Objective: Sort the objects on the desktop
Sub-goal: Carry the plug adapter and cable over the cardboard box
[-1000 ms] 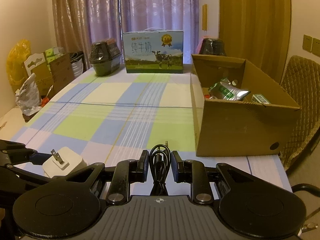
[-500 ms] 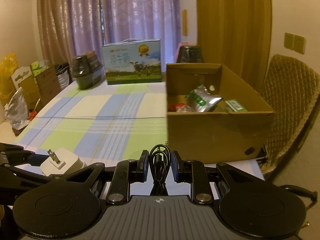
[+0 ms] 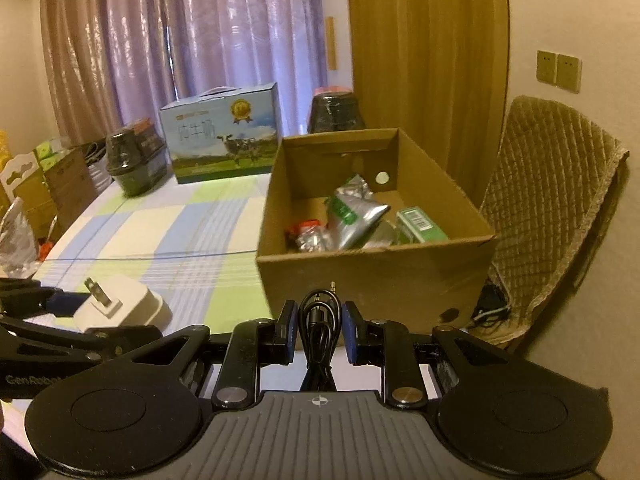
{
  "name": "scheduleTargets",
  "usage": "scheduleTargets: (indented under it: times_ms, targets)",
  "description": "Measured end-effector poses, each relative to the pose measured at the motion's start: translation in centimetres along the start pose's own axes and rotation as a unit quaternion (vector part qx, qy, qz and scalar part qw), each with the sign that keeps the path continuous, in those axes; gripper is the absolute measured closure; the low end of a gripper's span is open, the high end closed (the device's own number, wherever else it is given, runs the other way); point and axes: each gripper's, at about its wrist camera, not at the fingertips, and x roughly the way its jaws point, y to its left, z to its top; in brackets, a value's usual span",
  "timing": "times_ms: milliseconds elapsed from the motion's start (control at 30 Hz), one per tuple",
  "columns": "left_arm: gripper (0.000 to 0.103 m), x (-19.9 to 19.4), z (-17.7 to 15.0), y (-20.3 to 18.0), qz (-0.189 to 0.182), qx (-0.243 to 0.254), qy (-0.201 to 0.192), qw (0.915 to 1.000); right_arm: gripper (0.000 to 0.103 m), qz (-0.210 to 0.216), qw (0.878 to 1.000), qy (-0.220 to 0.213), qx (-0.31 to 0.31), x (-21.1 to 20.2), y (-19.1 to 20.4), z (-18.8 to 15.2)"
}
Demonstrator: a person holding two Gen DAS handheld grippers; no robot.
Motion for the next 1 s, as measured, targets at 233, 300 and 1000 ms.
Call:
scheduleTargets:
  times_ms: [233, 300, 1000]
  targets:
    - [0.043, 0.5, 2.8, -1.1, -0.009, 0.009, -0.02, 0.9997, 0.083, -0.008, 1.0, -0.007, -0.002, 0.1, -1.6, 1.1]
    - [0.043, 0.7, 3.6, -1.4, -0.012, 0.012, -0.025, 0.9995, 0.083, -0.008, 1.0, -0.009, -0.001, 0.1, -2.1, 1.5]
    - [0.043, 6.5, 10.6, -3.8, -0.035, 0.028, -0.039, 0.9982, 0.083, -0.007, 1.0, -0.026, 0.008, 4.2, -6.2, 8.1]
